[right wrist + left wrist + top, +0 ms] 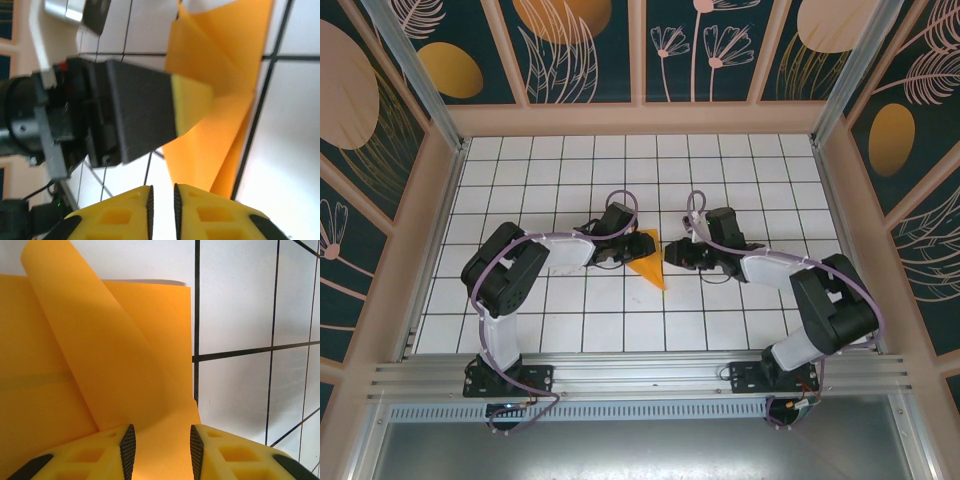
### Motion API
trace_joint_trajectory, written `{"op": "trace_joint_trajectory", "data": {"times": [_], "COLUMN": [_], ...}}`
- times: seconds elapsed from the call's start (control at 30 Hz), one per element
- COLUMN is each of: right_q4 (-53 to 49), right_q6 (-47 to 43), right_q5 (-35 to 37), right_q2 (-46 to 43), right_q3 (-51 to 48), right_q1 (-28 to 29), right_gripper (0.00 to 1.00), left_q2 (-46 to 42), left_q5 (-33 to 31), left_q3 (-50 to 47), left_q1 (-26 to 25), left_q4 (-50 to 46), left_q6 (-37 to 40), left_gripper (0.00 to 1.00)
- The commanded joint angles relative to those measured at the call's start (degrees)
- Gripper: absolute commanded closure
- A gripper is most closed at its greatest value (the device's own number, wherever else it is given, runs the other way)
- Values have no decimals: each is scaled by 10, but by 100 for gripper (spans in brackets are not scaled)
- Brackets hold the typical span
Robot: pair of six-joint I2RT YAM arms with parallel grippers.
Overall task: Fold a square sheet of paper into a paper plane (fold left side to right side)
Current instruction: Fourth fold the wing at the center of the table.
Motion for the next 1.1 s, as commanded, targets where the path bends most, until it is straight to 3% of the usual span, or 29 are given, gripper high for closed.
{"op": "trace_joint_trajectory", "data": {"times": [0.0, 0.5, 1.07], "right_q4": [26, -19, -69], "right_q6": [24, -9, -34], "right_q5": [-51, -18, 26], "right_q2": [18, 107, 106], "right_q3": [-7, 27, 33], "right_q1": [23, 59, 63], "right_gripper": [84, 83, 80], "left_q2": [13, 10, 11], "left_q5": [-17, -17, -19], "left_q3": [-19, -18, -13], "left_q1": [-1, 0, 0], "left_q4": [-21, -24, -32], "left_q6": [4, 6, 8], "left_gripper": [61, 62, 62]}}
